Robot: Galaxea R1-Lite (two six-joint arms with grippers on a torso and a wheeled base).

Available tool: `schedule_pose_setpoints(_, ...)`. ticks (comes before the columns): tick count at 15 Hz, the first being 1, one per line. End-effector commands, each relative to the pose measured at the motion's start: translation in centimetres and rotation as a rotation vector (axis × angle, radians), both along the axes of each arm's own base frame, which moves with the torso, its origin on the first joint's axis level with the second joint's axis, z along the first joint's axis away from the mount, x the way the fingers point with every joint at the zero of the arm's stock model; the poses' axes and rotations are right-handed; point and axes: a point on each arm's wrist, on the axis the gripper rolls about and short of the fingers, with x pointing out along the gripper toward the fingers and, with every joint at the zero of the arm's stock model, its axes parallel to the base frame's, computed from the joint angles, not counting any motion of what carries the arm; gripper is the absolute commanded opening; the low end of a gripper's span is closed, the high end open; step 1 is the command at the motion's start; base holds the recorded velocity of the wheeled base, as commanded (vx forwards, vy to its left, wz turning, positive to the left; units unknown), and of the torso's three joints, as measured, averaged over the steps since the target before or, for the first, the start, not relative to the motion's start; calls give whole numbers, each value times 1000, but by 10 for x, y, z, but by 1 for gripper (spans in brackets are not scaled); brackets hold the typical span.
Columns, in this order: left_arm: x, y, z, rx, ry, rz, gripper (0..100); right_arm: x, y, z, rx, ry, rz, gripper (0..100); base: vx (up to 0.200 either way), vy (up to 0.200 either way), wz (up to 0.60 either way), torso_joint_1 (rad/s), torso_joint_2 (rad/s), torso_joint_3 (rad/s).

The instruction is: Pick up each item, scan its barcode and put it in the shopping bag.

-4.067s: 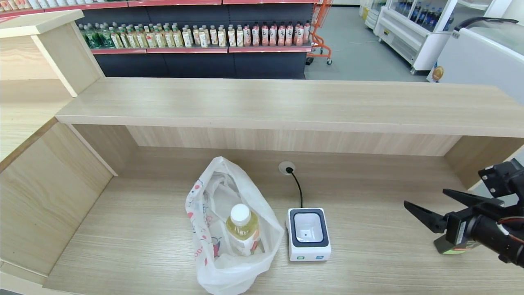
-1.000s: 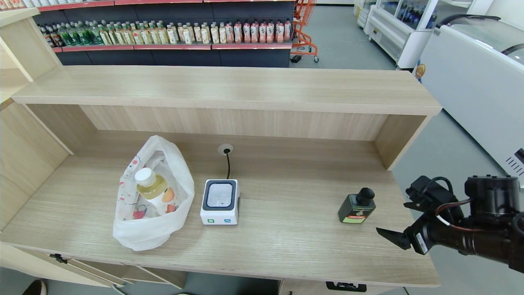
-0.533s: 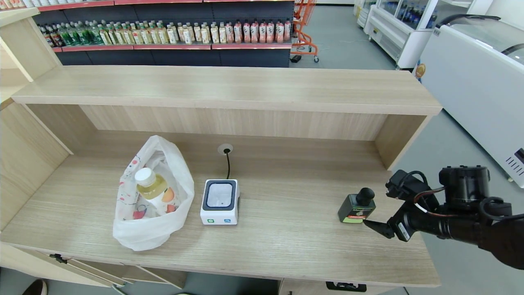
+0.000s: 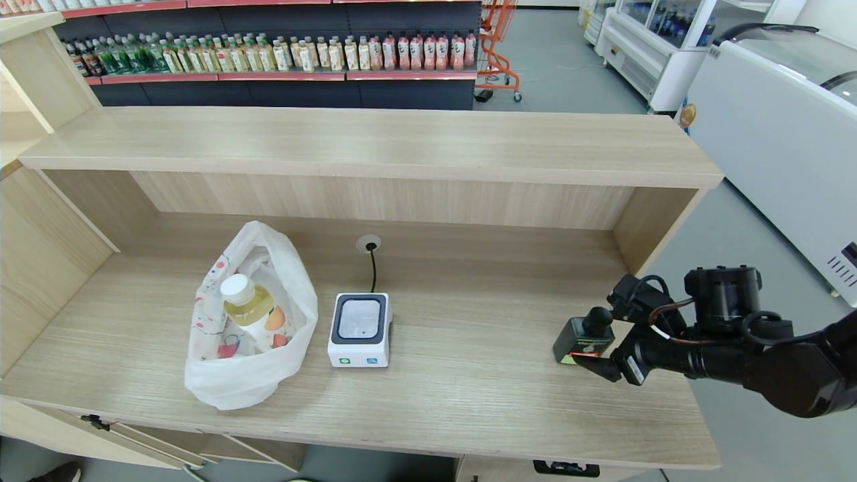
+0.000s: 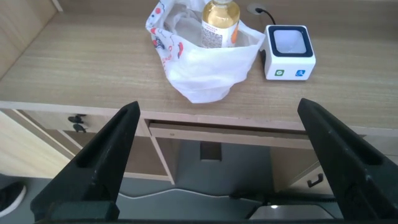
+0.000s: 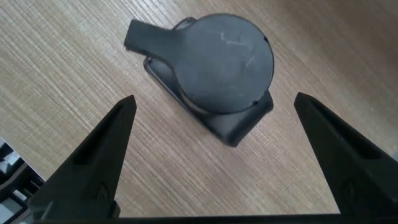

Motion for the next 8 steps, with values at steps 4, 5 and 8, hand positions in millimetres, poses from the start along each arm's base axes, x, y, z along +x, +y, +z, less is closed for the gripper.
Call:
schedule_pose_setpoints(4,0,0,0,0,0,-1,100,9,4,-12,10,30,29,0,0,0,0,0,0,0)
schedule_pose_setpoints(5,0,0,0,0,0,1,100,9,5,-11,10,28,30,0,0,0,0,0,0,0)
schedule_pose_setpoints(8,0,0,0,0,0,-1,100,8,6,-8,12,18,35,0,0,0,0,0,0,0)
